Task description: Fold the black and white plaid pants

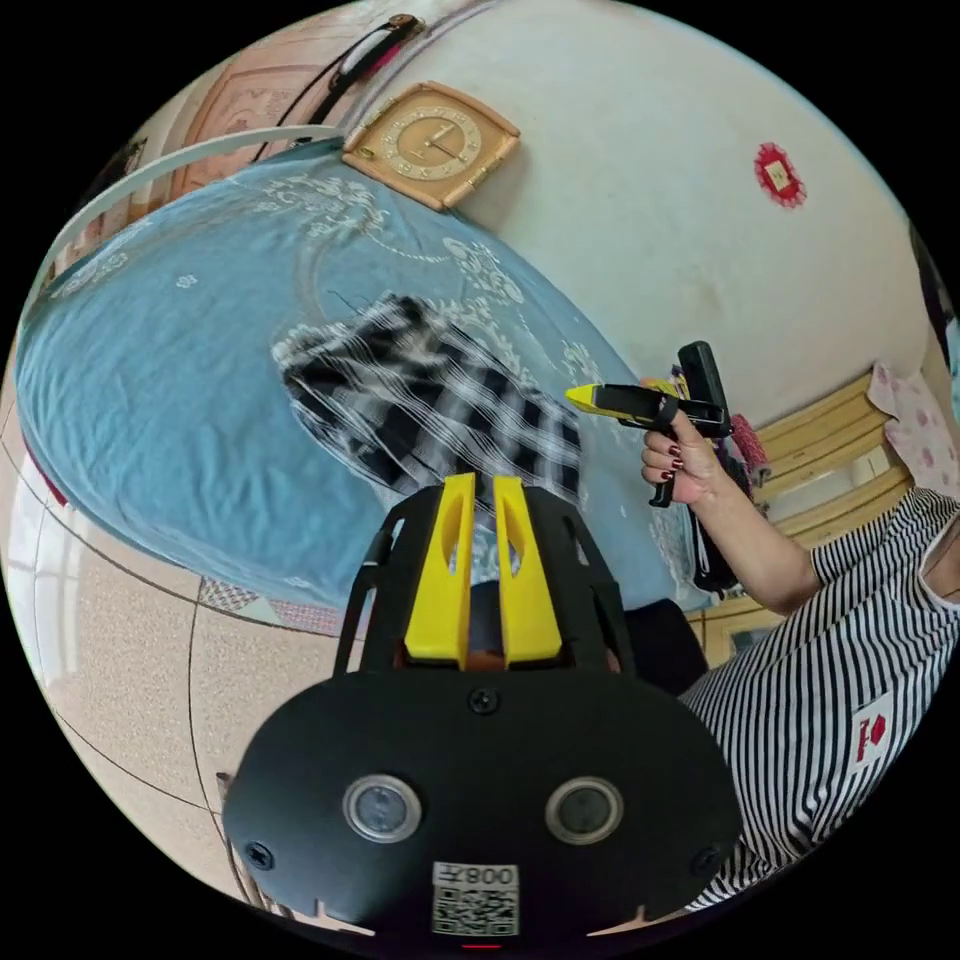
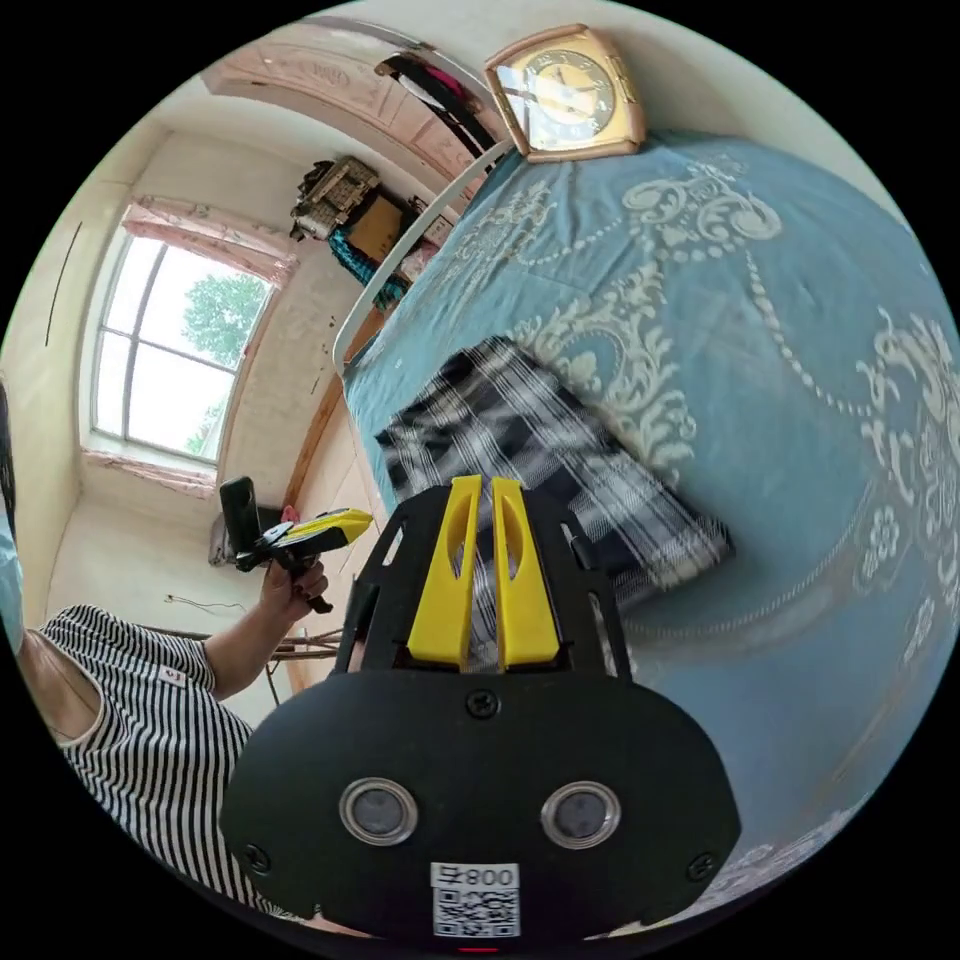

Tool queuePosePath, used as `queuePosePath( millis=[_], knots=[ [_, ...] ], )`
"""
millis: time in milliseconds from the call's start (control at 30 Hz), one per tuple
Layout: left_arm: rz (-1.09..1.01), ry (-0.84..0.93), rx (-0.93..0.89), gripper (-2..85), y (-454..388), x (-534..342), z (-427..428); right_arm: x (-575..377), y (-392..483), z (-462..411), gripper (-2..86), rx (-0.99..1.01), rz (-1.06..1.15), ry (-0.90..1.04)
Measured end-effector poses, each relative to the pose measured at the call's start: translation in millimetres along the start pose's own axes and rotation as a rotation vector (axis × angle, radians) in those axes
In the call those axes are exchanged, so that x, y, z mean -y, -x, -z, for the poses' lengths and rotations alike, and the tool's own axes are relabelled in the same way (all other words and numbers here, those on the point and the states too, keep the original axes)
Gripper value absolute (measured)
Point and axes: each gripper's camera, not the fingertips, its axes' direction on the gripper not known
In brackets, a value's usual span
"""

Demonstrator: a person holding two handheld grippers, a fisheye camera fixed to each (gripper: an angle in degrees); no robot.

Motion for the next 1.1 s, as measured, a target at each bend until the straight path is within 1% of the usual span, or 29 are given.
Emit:
queuePosePath(
  millis=[33, 100, 167, 233, 300, 400, 500, 600, 800, 933, 1100],
  knots=[
    [-0.014, 0.03, -0.022, 4.1, -5, -2, -7, -25, -12, 0, 2.4, 0.019, -0.056, 0.016],
    [-0.067, 0.154, -0.096, 5.4, -25, -9, -40, -63, -32, -4, 3.1, 0.054, -0.168, 0.032],
    [-0.064, 0.268, -0.137, 6.1, -32, -11, -67, -103, -55, -20, 4.3, 0.148, -0.295, 0.061],
    [-0.052, 0.34, -0.193, 6.6, -36, -11, -89, -122, -65, -35, 5.2, 0.219, -0.345, 0.084],
    [-0.073, 0.436, -0.166, 6.7, -41, -5, -111, -134, -74, -49, 6.0, 0.256, -0.377, 0.099],
    [-0.067, 0.502, -0.2, 4.3, -40, 0, -130, -145, -93, -66, 6.7, 0.351, -0.426, 0.078],
    [-0.043, 0.498, -0.213, 1.7, -36, 4, -137, -148, -106, -79, 6.9, 0.375, -0.417, 0.079],
    [-0.04, 0.471, -0.274, 0.8, -33, 7, -138, -151, -119, -92, 7.2, 0.399, -0.417, 0.081],
    [-0.027, 0.413, -0.365, 0.4, -28, 10, -135, -164, -149, -124, 7.9, 0.513, -0.454, 0.057],
    [-0.029, 0.404, -0.371, 0.5, -24, 12, -133, -170, -167, -151, 7.0, 0.585, -0.481, 0.045],
    [0.002, 0.377, -0.369, 1.1, -12, 15, -123, -175, -188, -180, 3.5, 0.633, -0.496, 0.044]
  ],
)
